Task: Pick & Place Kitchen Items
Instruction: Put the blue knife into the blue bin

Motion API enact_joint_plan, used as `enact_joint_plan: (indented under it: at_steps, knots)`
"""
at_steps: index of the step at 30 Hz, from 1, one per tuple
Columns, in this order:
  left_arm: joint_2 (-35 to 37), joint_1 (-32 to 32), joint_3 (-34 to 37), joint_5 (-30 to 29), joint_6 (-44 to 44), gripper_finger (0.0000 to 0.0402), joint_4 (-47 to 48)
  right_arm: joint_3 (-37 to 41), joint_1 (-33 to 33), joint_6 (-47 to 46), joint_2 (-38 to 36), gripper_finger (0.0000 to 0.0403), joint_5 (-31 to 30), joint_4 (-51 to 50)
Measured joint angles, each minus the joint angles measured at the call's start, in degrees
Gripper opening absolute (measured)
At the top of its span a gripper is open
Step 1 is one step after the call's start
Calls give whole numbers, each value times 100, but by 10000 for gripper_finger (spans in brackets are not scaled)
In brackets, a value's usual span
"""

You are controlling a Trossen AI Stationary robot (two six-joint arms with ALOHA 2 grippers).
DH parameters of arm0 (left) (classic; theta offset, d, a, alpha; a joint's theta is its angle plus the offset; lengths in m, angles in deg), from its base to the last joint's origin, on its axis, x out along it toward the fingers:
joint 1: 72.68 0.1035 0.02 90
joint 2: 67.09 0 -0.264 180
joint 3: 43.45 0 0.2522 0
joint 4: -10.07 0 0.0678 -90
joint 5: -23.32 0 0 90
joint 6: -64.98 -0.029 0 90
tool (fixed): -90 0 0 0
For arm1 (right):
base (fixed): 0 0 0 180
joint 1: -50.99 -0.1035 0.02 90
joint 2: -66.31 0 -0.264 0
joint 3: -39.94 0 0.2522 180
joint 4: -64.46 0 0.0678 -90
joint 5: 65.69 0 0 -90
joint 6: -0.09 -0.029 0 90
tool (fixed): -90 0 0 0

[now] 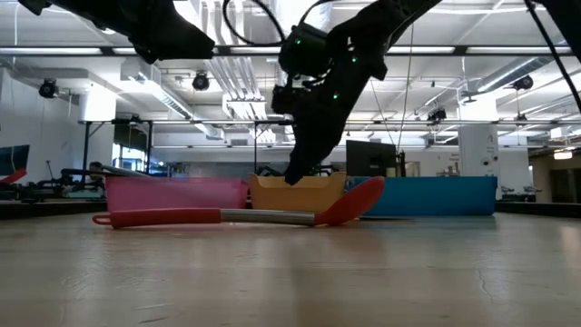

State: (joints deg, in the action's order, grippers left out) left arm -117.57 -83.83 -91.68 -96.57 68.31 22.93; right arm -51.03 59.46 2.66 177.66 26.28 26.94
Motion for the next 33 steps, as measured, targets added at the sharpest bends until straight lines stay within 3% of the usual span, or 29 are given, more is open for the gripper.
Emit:
enact_joint_plan:
  at_steps: [8,24,28,33]
  knots:
    - [-11,2,0,20,40,184,4,-339,25,-70,521,213,-5,-10]
    - [-31,2,11,52,40,184,32,-490,94,-201,1055,158,-56,18]
    - [-33,2,11,48,38,184,49,-498,108,-249,1105,131,-80,39]
    - [-31,2,11,44,39,184,47,-497,120,-399,1104,62,-107,58]
